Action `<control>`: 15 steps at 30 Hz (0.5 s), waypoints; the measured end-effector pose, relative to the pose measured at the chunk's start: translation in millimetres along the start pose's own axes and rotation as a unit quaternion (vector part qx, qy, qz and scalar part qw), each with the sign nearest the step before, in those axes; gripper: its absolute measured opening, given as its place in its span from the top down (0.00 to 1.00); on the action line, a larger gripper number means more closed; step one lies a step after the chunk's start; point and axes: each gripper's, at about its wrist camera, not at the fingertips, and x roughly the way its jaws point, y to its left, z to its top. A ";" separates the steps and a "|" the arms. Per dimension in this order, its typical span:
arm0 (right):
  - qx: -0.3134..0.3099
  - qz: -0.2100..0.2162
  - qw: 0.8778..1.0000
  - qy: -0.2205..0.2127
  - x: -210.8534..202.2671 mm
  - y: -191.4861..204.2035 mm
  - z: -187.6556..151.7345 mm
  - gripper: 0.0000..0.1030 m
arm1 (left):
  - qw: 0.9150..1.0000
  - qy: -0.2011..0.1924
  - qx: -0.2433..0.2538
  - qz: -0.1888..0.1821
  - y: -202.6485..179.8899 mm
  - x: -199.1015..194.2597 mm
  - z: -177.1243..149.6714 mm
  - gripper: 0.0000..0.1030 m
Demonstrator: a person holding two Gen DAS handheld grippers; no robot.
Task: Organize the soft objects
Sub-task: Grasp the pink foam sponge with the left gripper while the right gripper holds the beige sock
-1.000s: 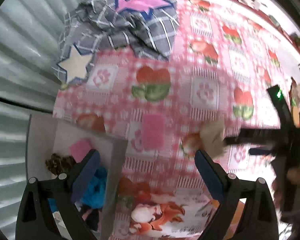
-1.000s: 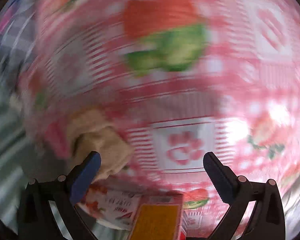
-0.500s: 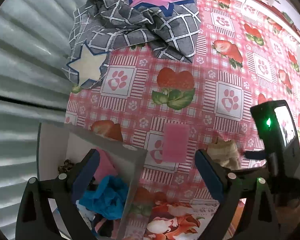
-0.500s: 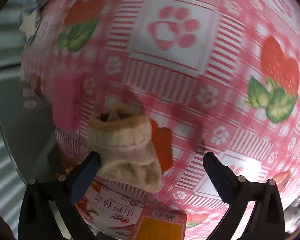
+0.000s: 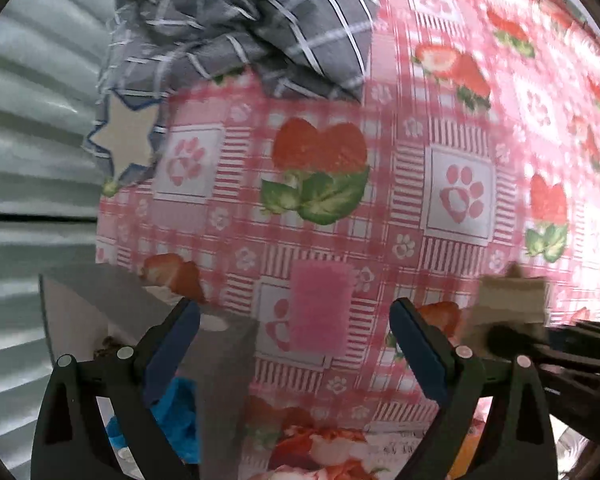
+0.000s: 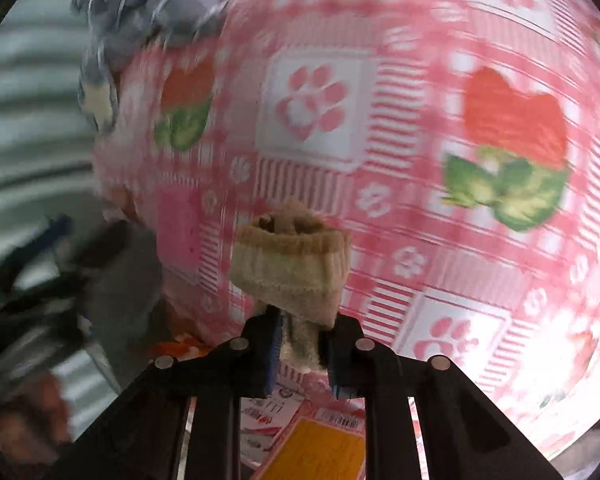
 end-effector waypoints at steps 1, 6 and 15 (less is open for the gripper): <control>0.002 0.003 1.000 -0.007 -11.1 -2.2 2.7 0.81 | 1.000 0.001 0.005 0.008 -5.4 6.5 1.9 0.06; 0.009 0.027 0.999 -0.027 -50.9 -10.6 1.4 0.81 | 0.999 0.026 0.026 0.034 -21.2 35.8 8.1 0.06; 0.024 0.065 0.997 -0.045 -85.0 -29.5 -2.7 0.81 | 0.994 0.104 -0.004 -0.015 -21.9 68.7 7.2 0.04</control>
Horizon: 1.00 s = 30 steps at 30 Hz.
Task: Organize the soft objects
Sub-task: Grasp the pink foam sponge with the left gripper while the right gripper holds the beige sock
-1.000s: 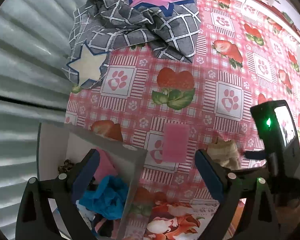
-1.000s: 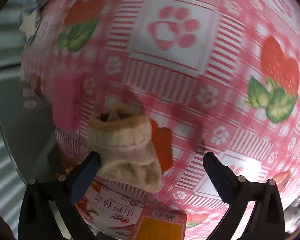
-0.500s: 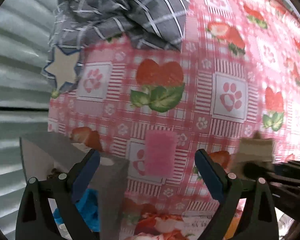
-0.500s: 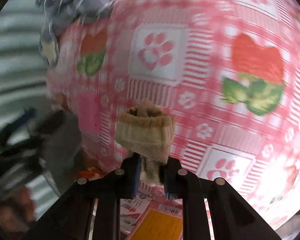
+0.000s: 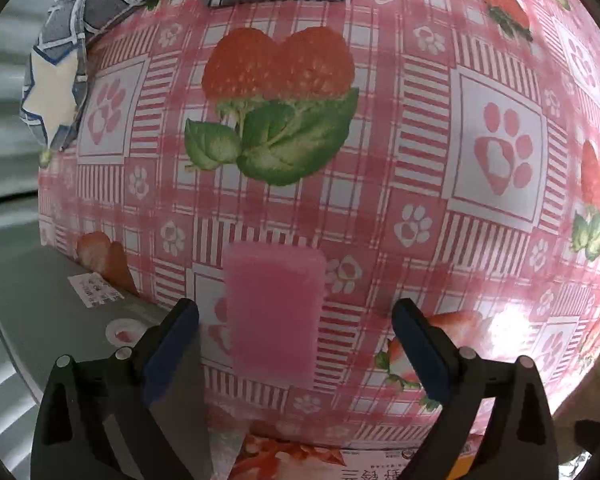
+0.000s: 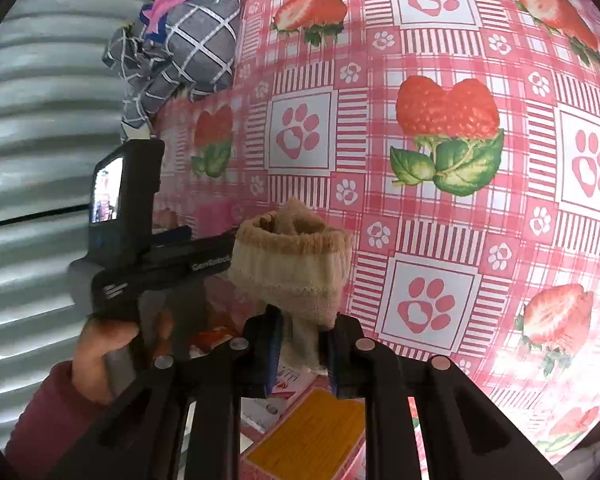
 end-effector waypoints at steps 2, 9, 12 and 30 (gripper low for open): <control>0.002 0.000 1.000 -0.003 -11.1 -6.4 -4.3 0.81 | 1.000 0.004 0.005 -0.004 -3.6 0.6 -1.6 0.04; 0.030 -0.008 0.999 -0.013 -7.3 -29.0 -9.2 0.81 | 1.000 -0.011 0.023 -0.006 -26.6 -2.1 -14.3 0.05; 0.038 -0.002 0.999 -0.021 -12.9 -35.3 -16.0 0.81 | 1.000 -0.015 0.025 -0.007 -30.9 -2.8 -15.6 0.05; 0.060 0.023 0.997 -0.041 -34.2 -50.9 -40.2 0.81 | 0.993 0.010 0.041 -0.106 -41.3 3.6 1.7 0.02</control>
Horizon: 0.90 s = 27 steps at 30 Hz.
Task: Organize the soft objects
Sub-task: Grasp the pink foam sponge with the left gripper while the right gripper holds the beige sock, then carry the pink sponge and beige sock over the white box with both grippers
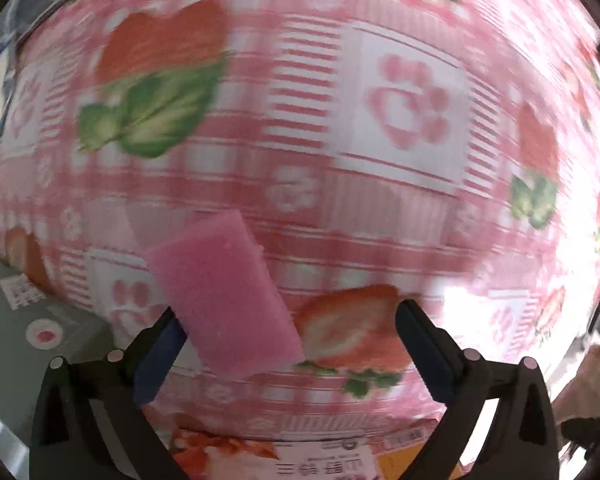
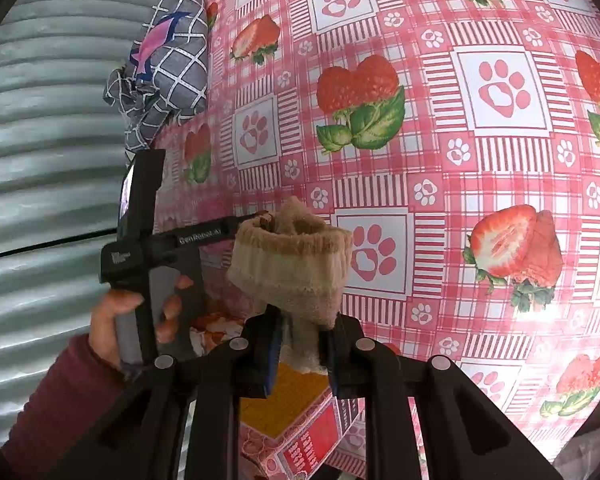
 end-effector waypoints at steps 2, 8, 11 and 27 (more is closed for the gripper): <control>0.003 -0.001 1.000 -0.002 -0.9 -2.8 -0.5 0.81 | 1.000 -0.004 0.018 0.020 -11.1 2.1 -0.4 0.02; 0.012 -0.006 1.000 -0.009 -3.7 -12.7 -8.3 0.81 | 0.999 -0.015 0.009 0.030 -16.6 1.6 -0.5 0.05; 0.009 -0.012 1.000 -0.016 -7.1 -13.3 -12.1 0.81 | 0.999 -0.027 -0.011 0.025 -4.2 -6.7 -16.9 0.16; 0.013 -0.017 0.999 -0.039 -21.7 -11.6 -39.9 0.81 | 0.993 -0.106 0.028 0.044 -21.9 -79.2 -44.3 0.55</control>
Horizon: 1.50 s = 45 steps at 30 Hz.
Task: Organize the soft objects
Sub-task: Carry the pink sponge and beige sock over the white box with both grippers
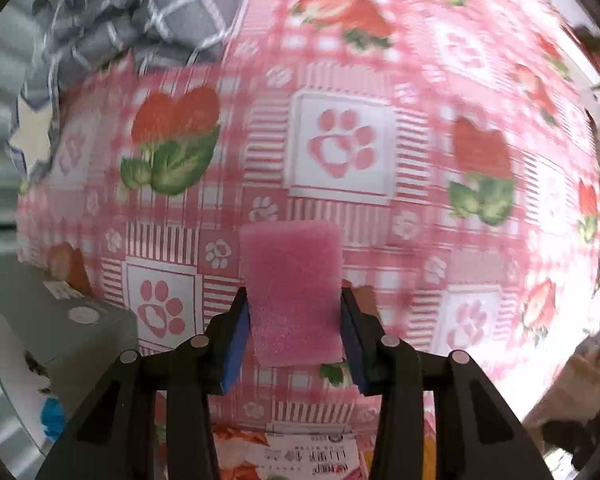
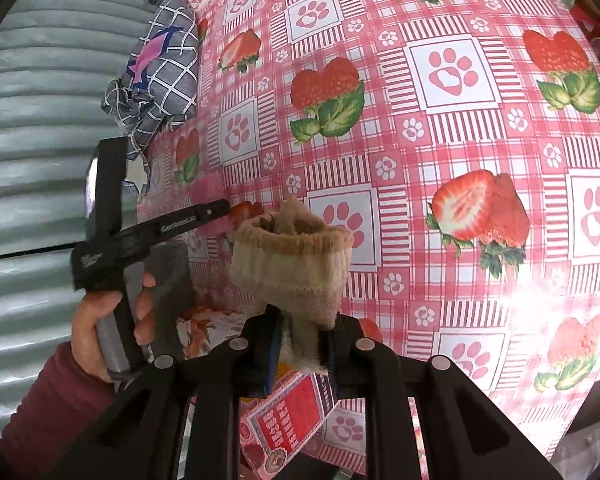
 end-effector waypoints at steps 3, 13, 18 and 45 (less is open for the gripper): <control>0.002 -0.005 1.000 -0.007 -4.0 0.7 -7.1 0.81 | 0.999 -0.026 0.021 0.007 -9.5 -22.0 -6.0 0.55; 0.025 -0.027 0.999 -0.031 -23.0 -9.0 -39.1 0.81 | 0.995 -0.068 0.067 -0.004 -33.2 -59.7 -36.0 0.55; 0.043 -0.035 0.998 -0.042 -32.1 -17.6 -58.3 0.81 | 0.990 -0.098 0.102 -0.009 -48.8 -64.9 -47.1 0.55; 0.020 -0.090 0.994 -0.055 -46.9 27.7 -167.6 0.81 | 0.982 -0.125 0.138 -0.031 10.8 -112.2 -170.6 0.55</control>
